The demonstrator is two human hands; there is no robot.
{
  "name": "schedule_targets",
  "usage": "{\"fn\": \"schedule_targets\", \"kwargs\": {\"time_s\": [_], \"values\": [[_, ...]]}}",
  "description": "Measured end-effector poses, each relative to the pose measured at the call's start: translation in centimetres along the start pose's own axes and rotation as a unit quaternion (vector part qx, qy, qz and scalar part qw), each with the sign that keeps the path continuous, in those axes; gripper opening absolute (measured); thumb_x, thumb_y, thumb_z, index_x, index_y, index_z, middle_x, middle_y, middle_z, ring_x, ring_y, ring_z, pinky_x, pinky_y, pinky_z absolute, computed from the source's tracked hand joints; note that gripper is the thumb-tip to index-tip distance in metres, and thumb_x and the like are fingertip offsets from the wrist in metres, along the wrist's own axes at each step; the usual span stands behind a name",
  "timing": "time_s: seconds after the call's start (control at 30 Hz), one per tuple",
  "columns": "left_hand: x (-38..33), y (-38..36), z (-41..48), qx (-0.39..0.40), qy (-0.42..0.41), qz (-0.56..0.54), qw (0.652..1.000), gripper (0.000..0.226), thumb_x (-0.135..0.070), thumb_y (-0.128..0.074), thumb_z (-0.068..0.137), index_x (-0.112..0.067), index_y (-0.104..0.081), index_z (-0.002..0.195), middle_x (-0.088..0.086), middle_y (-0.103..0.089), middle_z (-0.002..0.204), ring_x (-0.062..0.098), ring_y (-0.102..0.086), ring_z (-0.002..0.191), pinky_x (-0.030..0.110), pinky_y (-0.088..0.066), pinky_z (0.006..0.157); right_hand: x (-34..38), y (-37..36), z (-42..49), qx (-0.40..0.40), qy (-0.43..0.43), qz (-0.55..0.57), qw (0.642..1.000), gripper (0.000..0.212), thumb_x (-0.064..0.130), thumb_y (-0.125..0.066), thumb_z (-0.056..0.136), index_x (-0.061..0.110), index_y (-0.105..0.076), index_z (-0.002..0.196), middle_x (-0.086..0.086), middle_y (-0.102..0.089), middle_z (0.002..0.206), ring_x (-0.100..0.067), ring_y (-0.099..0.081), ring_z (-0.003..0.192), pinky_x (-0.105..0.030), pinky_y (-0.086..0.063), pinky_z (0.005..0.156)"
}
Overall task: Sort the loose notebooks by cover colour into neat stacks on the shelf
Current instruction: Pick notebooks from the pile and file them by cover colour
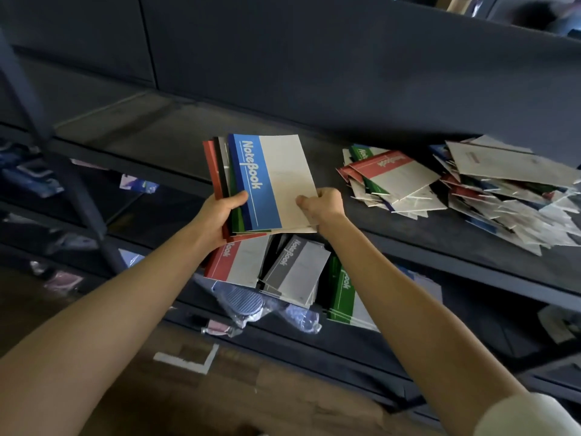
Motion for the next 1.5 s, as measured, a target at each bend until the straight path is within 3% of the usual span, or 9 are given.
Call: {"fn": "schedule_targets", "kwargs": {"time_s": [0.2,0.33,0.47,0.83,1.0,1.07,1.17,1.3,1.5], "values": [[3.1,2.6,-6.4,0.034,0.061,-0.009,0.998,0.021,-0.012,-0.044,0.097,-0.017,-0.055,0.115,0.003,-0.067,0.097,0.019,-0.065,0.083,0.029,-0.054,0.053,-2.8,-0.8,-7.3,-0.013,-0.022,-0.014,1.0,0.026,0.009,-0.064,0.085,-0.002,-0.061,0.109,-0.006,-0.059,0.096,-0.019,-0.056,0.085,-0.026,-0.047,0.073],[6.9,5.5,-10.8,0.056,0.083,0.0,0.995,0.023,-0.004,-0.042,0.097,-0.018,-0.052,0.112,0.006,-0.063,0.107,0.021,-0.062,0.088,0.038,-0.051,0.064,-7.4,-2.6,-13.4,-0.016,-0.067,-0.027,0.997,0.03,0.01,-0.064,0.085,-0.002,-0.061,0.112,-0.009,-0.064,0.105,-0.025,-0.062,0.097,-0.028,-0.049,0.074],[11.7,7.6,-14.8,0.051,0.158,0.017,0.986,0.016,-0.006,-0.047,0.096,-0.014,-0.054,0.108,0.006,-0.065,0.096,0.024,-0.063,0.084,0.042,-0.05,0.072,-12.2,-3.3,-18.7,-0.009,-0.115,-0.033,0.993,0.026,0.008,-0.061,0.086,-0.001,-0.061,0.111,-0.013,-0.065,0.105,-0.023,-0.059,0.087,-0.025,-0.045,0.069],[19.6,4.3,-19.8,0.122,0.214,0.11,0.963,0.018,-0.009,-0.053,0.094,-0.016,-0.053,0.11,0.008,-0.063,0.101,0.022,-0.061,0.087,0.034,-0.049,0.067,-22.5,1.6,-26.3,-0.074,-0.227,-0.066,0.969,0.036,0.017,-0.063,0.08,0.003,-0.059,0.114,-0.008,-0.066,0.103,-0.021,-0.061,0.084,-0.024,-0.045,0.063],[21.8,0.3,-19.6,0.128,0.226,0.135,0.956,0.024,-0.008,-0.054,0.093,-0.016,-0.051,0.115,0.01,-0.059,0.106,0.024,-0.059,0.084,0.035,-0.048,0.068,-26.7,5.5,-28.0,-0.052,-0.331,0.088,0.938,0.037,0.009,-0.068,0.083,-0.004,-0.056,0.116,-0.014,-0.061,0.116,-0.027,-0.06,0.103,-0.039,-0.053,0.087],[22.7,-1.4,-19.3,0.12,0.229,0.134,0.957,0.025,-0.007,-0.055,0.093,-0.014,-0.052,0.117,0.009,-0.059,0.105,0.025,-0.059,0.088,0.037,-0.048,0.074,-28.0,7.1,-28.3,-0.039,-0.349,0.148,0.924,0.034,0.004,-0.068,0.084,-0.006,-0.056,0.114,-0.016,-0.062,0.109,-0.03,-0.06,0.103,-0.039,-0.055,0.08],[24.4,-4.3,-18.5,0.122,0.245,0.139,0.952,0.02,-0.011,-0.055,0.093,-0.015,-0.053,0.113,0.008,-0.06,0.103,0.023,-0.06,0.081,0.034,-0.048,0.071,-29.3,10.0,-27.3,-0.021,-0.349,0.099,0.932,0.03,0.007,-0.067,0.086,-0.006,-0.057,0.111,-0.013,-0.06,0.095,-0.023,-0.062,0.076,-0.031,-0.057,0.056],[26.4,-7.9,-16.0,0.108,0.268,0.158,0.944,0.019,-0.011,-0.054,0.093,-0.013,-0.053,0.113,0.007,-0.061,0.094,0.021,-0.059,0.076,0.032,-0.045,0.061,-32.2,14.3,-23.1,-0.051,-0.337,-0.03,0.94,0.027,0.01,-0.062,0.086,-0.002,-0.059,0.11,-0.012,-0.062,0.095,-0.021,-0.061,0.068,-0.034,-0.057,0.064],[28.5,-14.2,-10.6,0.067,0.273,0.141,0.949,0.033,-0.005,-0.053,0.093,-0.007,-0.052,0.126,0.018,-0.06,0.121,0.028,-0.059,0.093,0.038,-0.047,0.078,-35.4,21.1,-15.4,-0.07,-0.298,-0.116,0.945,0.028,0.009,-0.047,0.093,0.001,-0.054,0.119,-0.009,-0.059,0.084,-0.015,-0.054,0.048,-0.019,-0.043,0.035]]}}
Point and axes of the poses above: each hand's wrist, its own z-axis towards the middle knuckle, its own y-axis out of the back of the hand, x = y × z, the point moved 6 cm from there along z, towards the middle knuckle
